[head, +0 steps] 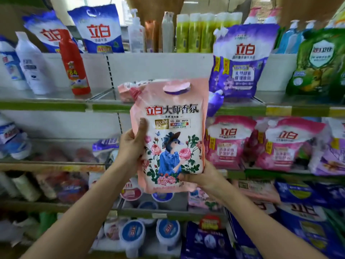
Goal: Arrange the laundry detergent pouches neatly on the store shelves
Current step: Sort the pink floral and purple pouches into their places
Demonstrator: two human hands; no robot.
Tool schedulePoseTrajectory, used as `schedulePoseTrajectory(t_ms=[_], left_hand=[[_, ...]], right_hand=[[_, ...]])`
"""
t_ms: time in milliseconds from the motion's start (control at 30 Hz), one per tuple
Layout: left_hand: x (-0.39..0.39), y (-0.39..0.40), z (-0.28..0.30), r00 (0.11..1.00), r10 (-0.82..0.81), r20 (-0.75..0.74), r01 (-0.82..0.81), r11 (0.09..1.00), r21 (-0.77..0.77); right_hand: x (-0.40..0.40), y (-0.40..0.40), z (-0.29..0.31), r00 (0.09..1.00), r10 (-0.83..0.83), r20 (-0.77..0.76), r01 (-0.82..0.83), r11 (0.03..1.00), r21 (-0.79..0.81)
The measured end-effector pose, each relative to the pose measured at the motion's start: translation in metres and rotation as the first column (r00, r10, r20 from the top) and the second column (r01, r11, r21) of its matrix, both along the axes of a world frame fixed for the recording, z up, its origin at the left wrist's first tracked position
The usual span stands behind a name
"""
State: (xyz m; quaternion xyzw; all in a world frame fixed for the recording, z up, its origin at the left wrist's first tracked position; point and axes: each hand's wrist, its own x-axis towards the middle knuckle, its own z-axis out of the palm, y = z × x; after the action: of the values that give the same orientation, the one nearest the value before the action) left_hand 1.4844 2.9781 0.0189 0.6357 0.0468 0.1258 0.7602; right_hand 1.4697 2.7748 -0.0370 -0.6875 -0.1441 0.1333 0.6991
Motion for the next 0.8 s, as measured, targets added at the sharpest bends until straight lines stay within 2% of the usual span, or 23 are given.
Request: schedulePoseTrajectory(t_ms=[233, 467, 667, 800], left_hand=[[-0.003, -0.001, -0.087, 0.996, 0.011, -0.087, -0.005, 0.997, 0.071], [0.049, 0.02, -0.167, 0.989, -0.004, -0.148, 0.017, 0.996, 0.088], [0.13, 0.028, -0.173, 0.994, -0.01, -0.105, 0.025, 0.99, 0.14], [0.191, 0.035, -0.16, 0.997, -0.036, -0.073, 0.045, 0.992, 0.12]], right_hand=[[0.001, 0.0, -0.096, 0.983, -0.011, -0.184, -0.001, 0.998, -0.062], [0.045, 0.018, -0.168, 0.961, 0.001, -0.277, -0.019, 0.998, -0.062], [0.13, 0.033, -0.188, 0.959, -0.014, -0.282, 0.024, 0.999, 0.033], [0.183, 0.039, -0.178, 0.977, -0.05, -0.207, 0.068, 0.994, 0.084]])
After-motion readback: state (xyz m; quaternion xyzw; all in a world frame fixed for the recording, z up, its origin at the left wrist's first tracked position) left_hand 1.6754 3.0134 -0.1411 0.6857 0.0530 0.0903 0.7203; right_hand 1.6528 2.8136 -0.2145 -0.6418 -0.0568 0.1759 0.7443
